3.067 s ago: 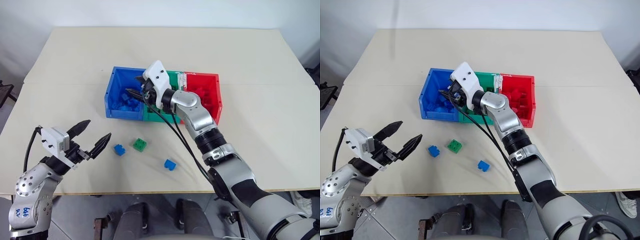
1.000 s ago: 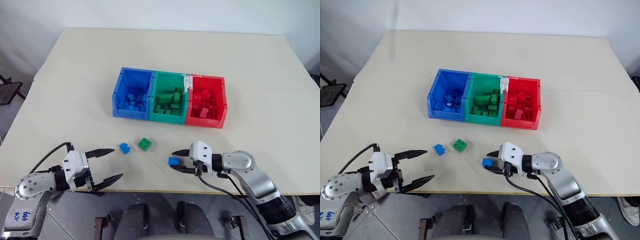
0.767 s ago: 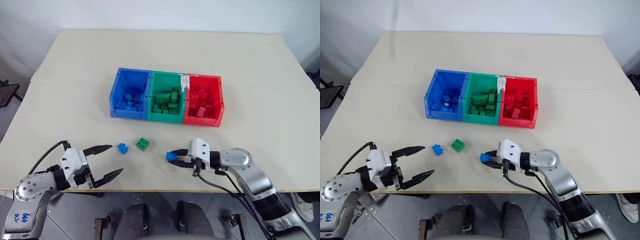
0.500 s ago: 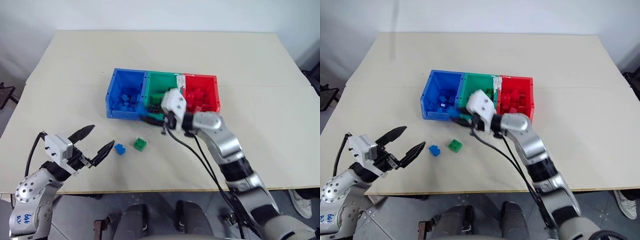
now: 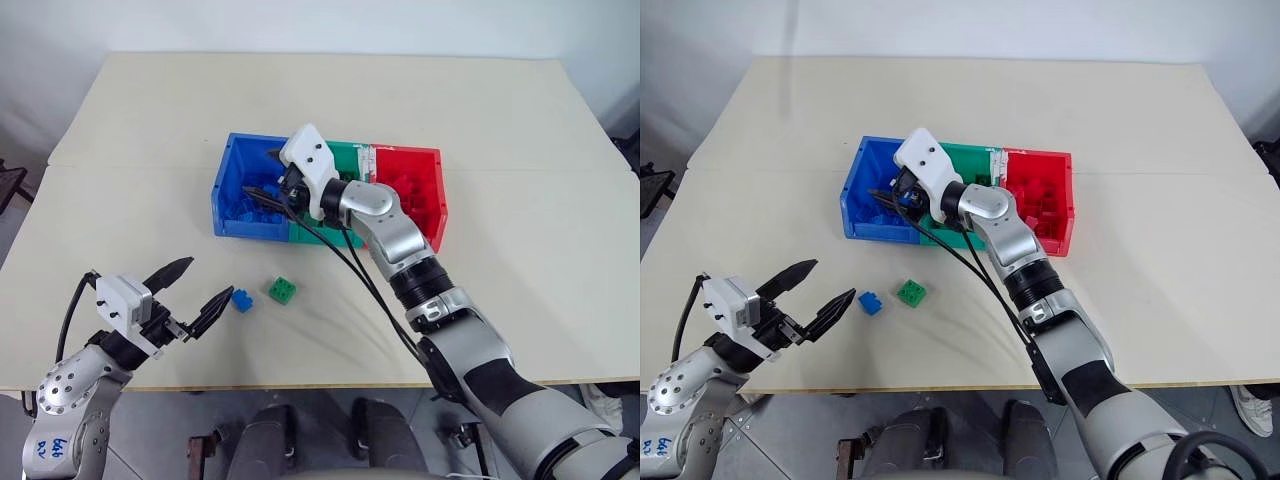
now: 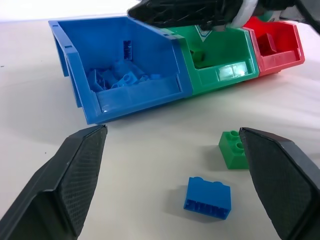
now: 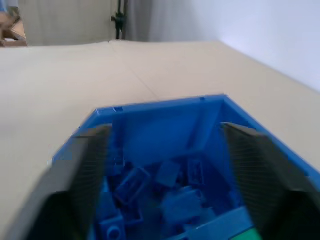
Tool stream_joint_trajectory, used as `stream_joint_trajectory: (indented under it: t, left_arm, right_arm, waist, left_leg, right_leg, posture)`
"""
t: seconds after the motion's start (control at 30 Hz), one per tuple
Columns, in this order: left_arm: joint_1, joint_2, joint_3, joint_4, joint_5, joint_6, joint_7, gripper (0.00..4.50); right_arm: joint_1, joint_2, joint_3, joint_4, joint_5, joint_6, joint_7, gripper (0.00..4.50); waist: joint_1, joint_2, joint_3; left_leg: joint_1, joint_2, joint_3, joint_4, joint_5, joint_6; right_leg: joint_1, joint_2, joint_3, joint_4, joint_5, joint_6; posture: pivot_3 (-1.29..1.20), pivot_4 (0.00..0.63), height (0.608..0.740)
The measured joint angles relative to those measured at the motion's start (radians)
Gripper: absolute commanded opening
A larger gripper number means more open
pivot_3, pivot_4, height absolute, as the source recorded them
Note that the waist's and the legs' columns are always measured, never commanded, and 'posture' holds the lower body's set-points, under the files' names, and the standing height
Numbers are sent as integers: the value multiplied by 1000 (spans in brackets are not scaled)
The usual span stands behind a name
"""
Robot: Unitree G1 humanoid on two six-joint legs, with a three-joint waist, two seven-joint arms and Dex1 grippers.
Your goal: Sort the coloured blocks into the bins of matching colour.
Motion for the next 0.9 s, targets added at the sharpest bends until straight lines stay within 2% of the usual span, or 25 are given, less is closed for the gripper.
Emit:
stream_joint_trajectory:
  t: [0.13,0.23,0.4,0.5,0.57,0.67,0.8,0.9]
  left_arm:
    - [2,28,4,3,-2,4,-29,4500]
    - [-16,84,16,27,-13,9,-89,4500]
    - [-21,198,75,121,-77,50,-222,4500]
    - [15,255,135,217,-60,9,-295,4500]
    - [44,281,187,325,-30,-50,-335,4500]
    - [71,305,252,449,8,-121,-370,4500]
    - [79,308,263,471,14,-162,-408,4500]
    - [79,306,236,420,14,-155,-413,4500]
  right_arm:
    - [141,-133,-20,-207,62,1,142,4437]
    - [287,-273,-60,-369,130,26,257,4437]
    - [545,-441,-160,-506,265,-15,456,4437]
    - [715,-524,-239,-542,334,-94,585,4437]
    - [799,-568,-293,-554,372,-110,632,4437]
    - [835,-604,-346,-566,402,-111,650,4437]
    - [858,-611,-351,-592,417,-126,676,4437]
    - [903,-621,-357,-595,426,-129,694,4437]
  waist:
    - [5,0,0]
    - [6,0,0]
    - [1,0,0]
    - [1,0,0]
    - [0,0,0]
    - [1,0,1]
    - [12,0,0]
    - [25,0,0]
  left_leg:
    - [0,-1,-2,1,0,2]
    - [0,-1,-1,1,0,2]
    - [0,1,2,0,0,2]
    - [2,3,8,0,0,2]
    - [3,4,12,0,0,2]
    - [6,5,16,0,-1,3]
    - [11,5,18,0,-5,-2]
    - [12,6,19,0,-5,-2]
  right_leg:
    - [2,-1,0,-2,0,0]
    - [3,-1,-1,-3,0,1]
    - [3,0,-4,-5,0,1]
    - [3,1,-4,-7,0,1]
    - [3,0,-4,-9,0,1]
    - [3,-1,-2,-11,0,0]
    - [5,-6,3,-12,2,-2]
    - [5,-9,5,-12,3,-2]
  posture:
    - [0,150,740]
    - [0,150,740]
    - [0,150,740]
    - [0,150,740]
    - [0,150,740]
    - [0,150,740]
    - [0,150,740]
    - [0,150,740]
